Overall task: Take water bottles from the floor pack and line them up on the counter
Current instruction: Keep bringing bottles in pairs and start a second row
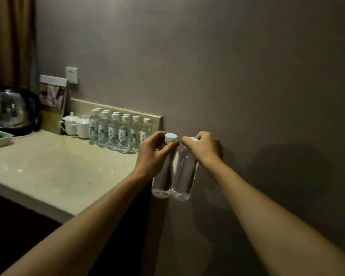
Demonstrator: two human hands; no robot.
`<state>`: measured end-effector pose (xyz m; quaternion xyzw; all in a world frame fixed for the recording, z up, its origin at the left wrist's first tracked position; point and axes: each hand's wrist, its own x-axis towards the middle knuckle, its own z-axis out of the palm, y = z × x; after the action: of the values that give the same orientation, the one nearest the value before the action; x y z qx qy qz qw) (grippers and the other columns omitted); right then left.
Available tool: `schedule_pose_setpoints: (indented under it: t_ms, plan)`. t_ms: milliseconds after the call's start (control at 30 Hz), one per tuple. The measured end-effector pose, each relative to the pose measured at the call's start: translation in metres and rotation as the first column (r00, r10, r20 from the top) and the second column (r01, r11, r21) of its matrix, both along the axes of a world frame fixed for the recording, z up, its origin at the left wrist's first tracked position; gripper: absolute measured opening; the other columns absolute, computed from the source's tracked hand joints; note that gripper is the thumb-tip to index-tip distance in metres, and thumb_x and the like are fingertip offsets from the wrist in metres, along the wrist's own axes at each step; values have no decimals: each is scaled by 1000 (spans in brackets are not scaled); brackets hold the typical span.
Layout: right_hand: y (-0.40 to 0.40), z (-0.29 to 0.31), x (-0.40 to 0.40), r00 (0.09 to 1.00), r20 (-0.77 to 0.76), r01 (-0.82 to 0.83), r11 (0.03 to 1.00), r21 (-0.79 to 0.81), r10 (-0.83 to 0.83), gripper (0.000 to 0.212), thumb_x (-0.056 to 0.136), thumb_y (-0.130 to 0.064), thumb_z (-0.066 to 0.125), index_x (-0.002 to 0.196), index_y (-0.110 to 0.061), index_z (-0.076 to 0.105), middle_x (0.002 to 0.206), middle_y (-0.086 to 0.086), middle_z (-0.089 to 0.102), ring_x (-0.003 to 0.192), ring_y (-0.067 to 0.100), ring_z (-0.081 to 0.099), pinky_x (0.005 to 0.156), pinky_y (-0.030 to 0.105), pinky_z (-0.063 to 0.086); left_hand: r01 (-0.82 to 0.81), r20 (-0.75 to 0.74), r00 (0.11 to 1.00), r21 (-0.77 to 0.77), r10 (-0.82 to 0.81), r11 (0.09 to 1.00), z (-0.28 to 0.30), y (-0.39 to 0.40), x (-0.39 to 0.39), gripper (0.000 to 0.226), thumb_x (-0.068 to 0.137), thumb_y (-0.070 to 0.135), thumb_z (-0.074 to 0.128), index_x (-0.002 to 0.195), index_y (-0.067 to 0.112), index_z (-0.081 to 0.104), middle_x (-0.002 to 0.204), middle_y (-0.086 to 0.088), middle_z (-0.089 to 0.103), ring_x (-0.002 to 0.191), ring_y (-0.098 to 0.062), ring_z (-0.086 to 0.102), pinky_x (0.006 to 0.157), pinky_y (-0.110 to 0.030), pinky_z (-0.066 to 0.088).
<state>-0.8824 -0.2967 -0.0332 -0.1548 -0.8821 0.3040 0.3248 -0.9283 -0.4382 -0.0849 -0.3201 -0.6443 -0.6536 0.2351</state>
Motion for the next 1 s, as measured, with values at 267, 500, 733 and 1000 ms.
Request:
schedule_pose_setpoints:
  t_ms: [267,500,733,1000]
  plan:
    - [-81,-7,-46,997,-15,-81,993,-89,80,41,72,-54,64,75,-13,63,76,2,66,75,25,60,55,26,36,45,176,982,101,-62,994,-8,-85,-23,30,78,15,79,107,9,71,98,-5,75,95,-18,70,89,-33,56]
    - [-122,-26,-111,990,6,-141,983,-119,143,38,72,-51,65,65,-15,54,72,3,60,74,26,60,52,25,34,-73,209,976,52,61,996,-24,-123,-71,29,78,25,79,106,20,72,98,2,74,97,-19,69,92,-42,55]
    - [-136,-30,-189,988,-20,-152,982,-115,151,34,71,-47,63,63,-15,54,64,1,55,67,24,56,56,27,39,-108,243,966,75,87,991,-21,-131,-139,28,79,22,79,105,22,70,98,4,74,99,-12,68,89,-26,54]
    - [-142,-37,-253,993,-27,-120,981,-153,117,41,72,-54,66,84,-14,62,74,-1,58,71,22,57,53,25,32,-177,227,959,9,171,984,-25,-129,-210,40,79,26,80,114,16,64,102,0,72,98,-16,68,85,-31,57]
